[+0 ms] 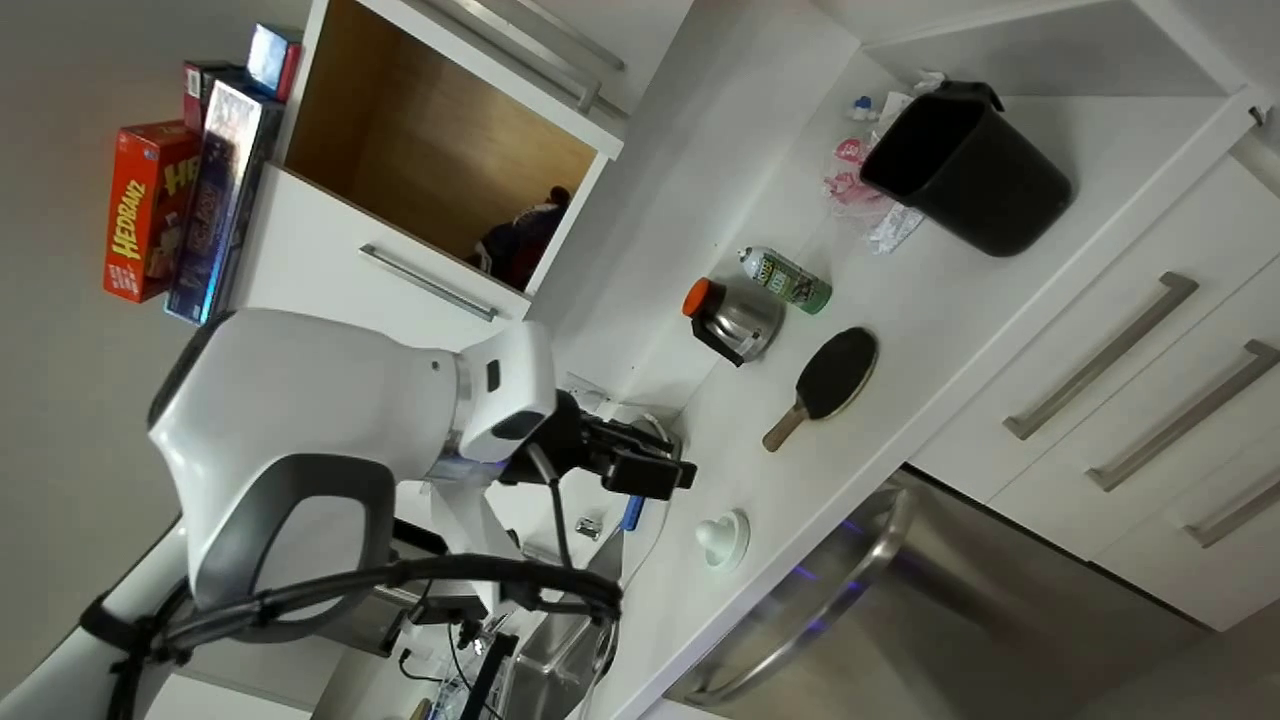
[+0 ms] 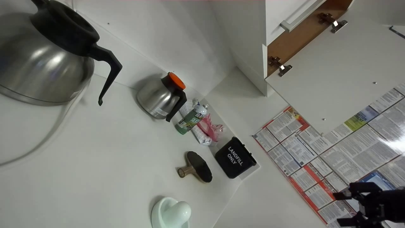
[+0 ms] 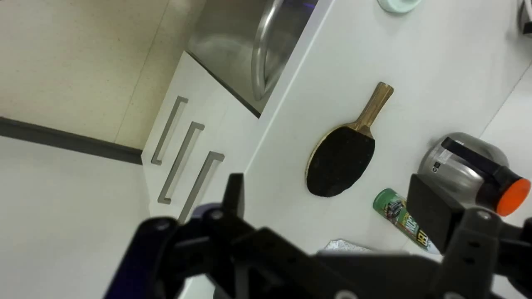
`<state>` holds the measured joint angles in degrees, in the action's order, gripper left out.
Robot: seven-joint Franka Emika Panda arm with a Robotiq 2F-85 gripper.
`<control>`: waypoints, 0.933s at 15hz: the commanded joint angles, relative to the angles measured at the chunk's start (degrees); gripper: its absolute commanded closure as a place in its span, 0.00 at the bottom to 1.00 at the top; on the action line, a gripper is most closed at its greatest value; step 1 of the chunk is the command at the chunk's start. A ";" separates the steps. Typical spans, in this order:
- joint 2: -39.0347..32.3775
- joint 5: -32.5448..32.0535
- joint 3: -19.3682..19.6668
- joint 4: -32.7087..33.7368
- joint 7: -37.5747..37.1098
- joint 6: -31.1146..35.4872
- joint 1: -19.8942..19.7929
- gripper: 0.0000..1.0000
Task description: Open the topmost drawer and place the black paddle inside the drawer
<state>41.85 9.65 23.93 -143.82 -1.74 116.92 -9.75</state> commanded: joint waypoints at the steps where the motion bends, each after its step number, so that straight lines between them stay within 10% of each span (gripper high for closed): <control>1: -12.73 5.77 3.63 7.00 4.88 -1.48 0.59 0.00; 14: -34.87 22.57 2.14 9.91 10.72 11.91 -5.27 0.00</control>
<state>7.07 31.94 28.26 -133.98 8.83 129.05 -12.79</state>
